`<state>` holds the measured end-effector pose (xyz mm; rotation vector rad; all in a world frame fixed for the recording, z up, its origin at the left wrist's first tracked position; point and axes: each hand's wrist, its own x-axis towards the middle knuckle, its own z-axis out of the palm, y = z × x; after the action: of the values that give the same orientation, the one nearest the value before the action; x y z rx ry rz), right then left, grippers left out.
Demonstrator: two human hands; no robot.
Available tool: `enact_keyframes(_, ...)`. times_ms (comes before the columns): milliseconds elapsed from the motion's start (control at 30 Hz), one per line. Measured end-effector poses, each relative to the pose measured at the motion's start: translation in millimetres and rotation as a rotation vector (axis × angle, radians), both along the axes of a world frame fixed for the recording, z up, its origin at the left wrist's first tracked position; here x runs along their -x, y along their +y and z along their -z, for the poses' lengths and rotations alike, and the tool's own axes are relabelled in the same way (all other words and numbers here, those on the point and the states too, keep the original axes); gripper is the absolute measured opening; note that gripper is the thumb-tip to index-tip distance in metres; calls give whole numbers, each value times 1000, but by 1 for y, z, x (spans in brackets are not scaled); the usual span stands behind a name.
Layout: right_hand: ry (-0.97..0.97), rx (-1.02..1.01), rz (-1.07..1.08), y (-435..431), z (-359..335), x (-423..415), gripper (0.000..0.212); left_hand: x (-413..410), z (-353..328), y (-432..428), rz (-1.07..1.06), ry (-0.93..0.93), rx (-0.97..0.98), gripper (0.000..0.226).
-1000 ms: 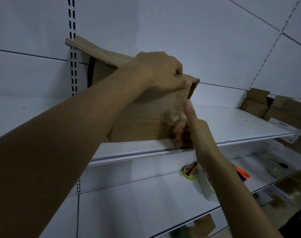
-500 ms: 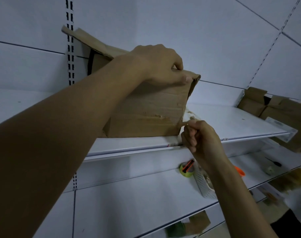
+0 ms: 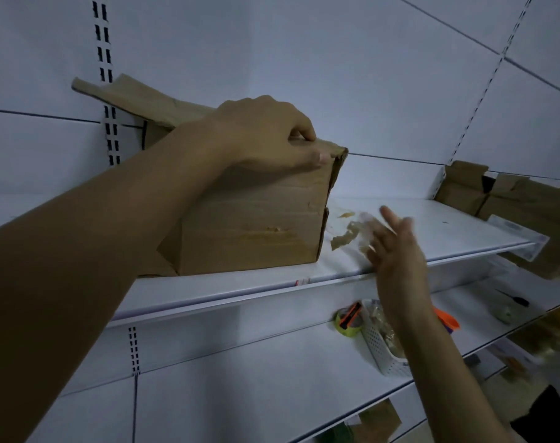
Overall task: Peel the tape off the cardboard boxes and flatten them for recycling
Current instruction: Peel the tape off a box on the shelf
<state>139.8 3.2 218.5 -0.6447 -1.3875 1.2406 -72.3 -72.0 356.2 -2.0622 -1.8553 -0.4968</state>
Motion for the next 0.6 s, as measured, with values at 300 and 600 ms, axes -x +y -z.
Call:
enact_keyframes(300, -326, -281, -100, 15, -7, 29, 28, 3, 12, 3, -102, 336, -303, 65)
enact_keyframes(600, -281, -51, -417, 38, -14, 19, 33, -39, 80, -4, -413, 322, -590, 87)
